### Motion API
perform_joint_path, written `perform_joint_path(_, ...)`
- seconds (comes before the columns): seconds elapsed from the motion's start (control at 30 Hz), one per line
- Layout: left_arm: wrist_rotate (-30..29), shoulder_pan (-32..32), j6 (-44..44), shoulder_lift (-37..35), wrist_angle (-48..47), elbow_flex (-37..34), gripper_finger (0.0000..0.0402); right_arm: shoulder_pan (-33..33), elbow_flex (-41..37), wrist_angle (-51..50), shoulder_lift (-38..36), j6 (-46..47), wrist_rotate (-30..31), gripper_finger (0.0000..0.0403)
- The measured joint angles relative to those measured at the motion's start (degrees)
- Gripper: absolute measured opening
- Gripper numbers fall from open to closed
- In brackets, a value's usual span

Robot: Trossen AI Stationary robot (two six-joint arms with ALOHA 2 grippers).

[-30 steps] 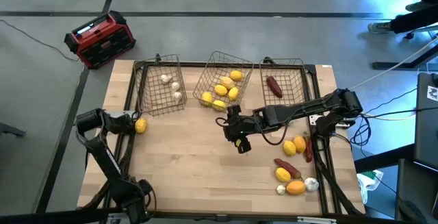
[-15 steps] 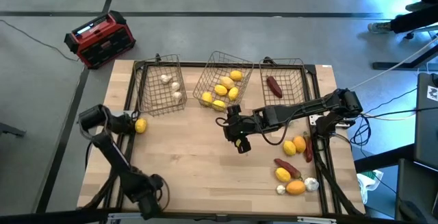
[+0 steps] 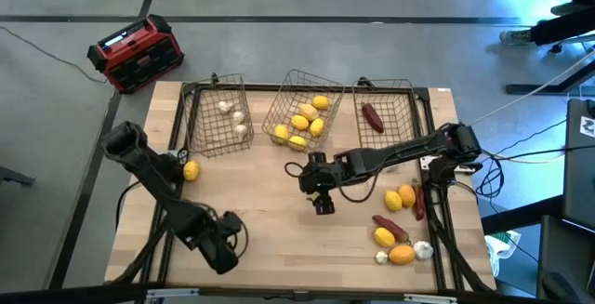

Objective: Sort produce into baskets
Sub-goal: Put the garlic into the left wire basket

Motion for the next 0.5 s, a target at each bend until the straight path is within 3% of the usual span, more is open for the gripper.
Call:
perform_joint_path(0.3, -13.2, 6.7, 9.6, -10.3, -4.6, 0.0, 0.0152, 0.0, 0.0, 1.6, 5.0, 3.0, -0.2, 0.0303)
perform_joint_path(0.5, -26.9, 11.3, 14.2, -17.6, -8.9, 0.0, 0.0152, 0.0, 0.0, 1.7, 5.1, 2.9, -0.2, 0.0303)
